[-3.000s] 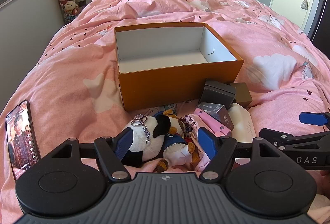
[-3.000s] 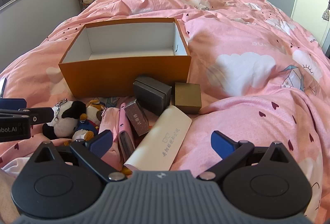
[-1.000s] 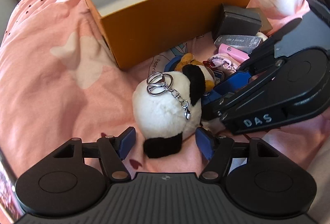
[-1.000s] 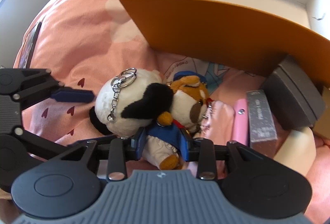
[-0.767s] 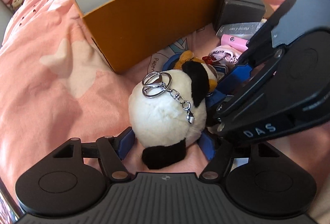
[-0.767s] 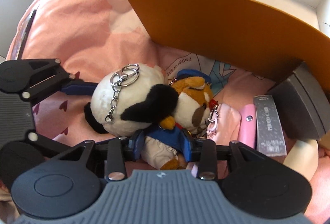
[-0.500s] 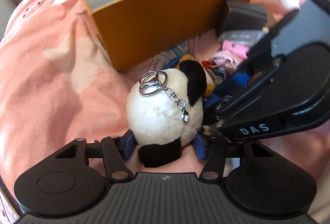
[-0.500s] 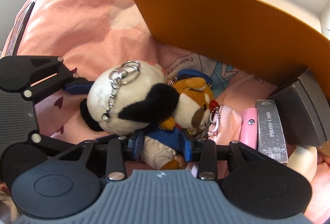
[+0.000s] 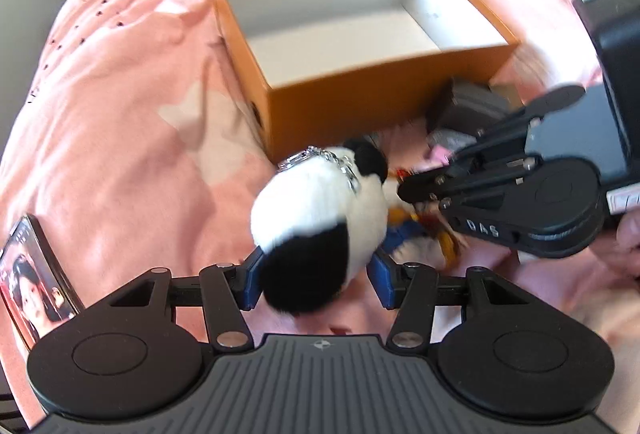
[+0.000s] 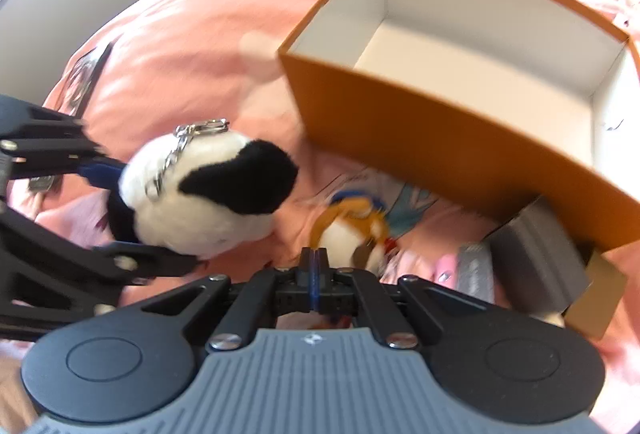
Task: Organize objects
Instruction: 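Grasp the white-black dog plush with the left gripper while right gripper holds bear, then carry both plush toys over the orange box and lower them inside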
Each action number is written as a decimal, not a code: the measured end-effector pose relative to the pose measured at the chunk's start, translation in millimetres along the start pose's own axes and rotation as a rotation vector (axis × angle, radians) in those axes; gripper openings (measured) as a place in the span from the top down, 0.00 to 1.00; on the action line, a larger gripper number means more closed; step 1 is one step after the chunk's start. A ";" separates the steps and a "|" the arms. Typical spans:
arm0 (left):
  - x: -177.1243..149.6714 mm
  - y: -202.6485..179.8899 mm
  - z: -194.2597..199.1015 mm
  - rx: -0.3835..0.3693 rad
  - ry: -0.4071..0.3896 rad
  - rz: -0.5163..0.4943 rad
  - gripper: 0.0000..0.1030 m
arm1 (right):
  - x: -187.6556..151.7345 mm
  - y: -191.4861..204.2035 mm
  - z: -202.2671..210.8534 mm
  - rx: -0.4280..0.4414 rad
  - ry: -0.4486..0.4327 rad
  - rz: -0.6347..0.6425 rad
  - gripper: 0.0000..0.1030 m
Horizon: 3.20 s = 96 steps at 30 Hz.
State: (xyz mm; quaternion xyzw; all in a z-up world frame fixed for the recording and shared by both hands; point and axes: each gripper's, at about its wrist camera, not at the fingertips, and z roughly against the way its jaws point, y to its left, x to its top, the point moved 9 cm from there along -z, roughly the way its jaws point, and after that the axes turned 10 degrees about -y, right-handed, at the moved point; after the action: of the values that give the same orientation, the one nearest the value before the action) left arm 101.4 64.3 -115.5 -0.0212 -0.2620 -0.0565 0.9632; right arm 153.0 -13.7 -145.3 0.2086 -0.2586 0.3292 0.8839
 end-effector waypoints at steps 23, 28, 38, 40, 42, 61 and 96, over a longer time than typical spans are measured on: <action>6.2 -15.9 -39.0 0.011 -0.128 -0.308 0.32 | 8.7 -29.7 -17.0 -0.056 -0.015 -0.095 0.75; 9.2 -12.7 -56.6 -0.027 -0.084 -0.337 0.24 | 11.9 -31.1 -18.2 -0.056 -0.020 -0.095 0.75; 6.8 -19.8 -85.0 0.009 -0.063 -0.295 0.25 | 2.1 -31.9 -26.2 -0.050 0.011 -0.108 0.73; 5.4 -18.7 -86.6 0.016 -0.067 -0.272 0.27 | 5.7 -32.6 -31.6 -0.058 0.012 -0.116 0.73; 3.5 -17.5 -87.5 0.025 -0.071 -0.245 0.30 | 6.0 -34.3 -29.4 -0.065 0.009 -0.125 0.68; -2.4 9.4 -18.5 0.059 -0.065 0.042 0.39 | -7.9 1.6 1.8 -0.011 0.030 -0.087 0.62; 26.3 -2.3 33.0 0.056 -0.242 0.076 0.39 | 15.3 -2.6 59.7 0.047 -0.083 -0.088 0.67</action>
State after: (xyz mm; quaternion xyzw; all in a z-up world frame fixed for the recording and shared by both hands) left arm 107.0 61.8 -73.7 -0.0108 -0.3768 -0.0097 0.9262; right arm 145.6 -40.4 -90.2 0.2539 -0.2780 0.2867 0.8809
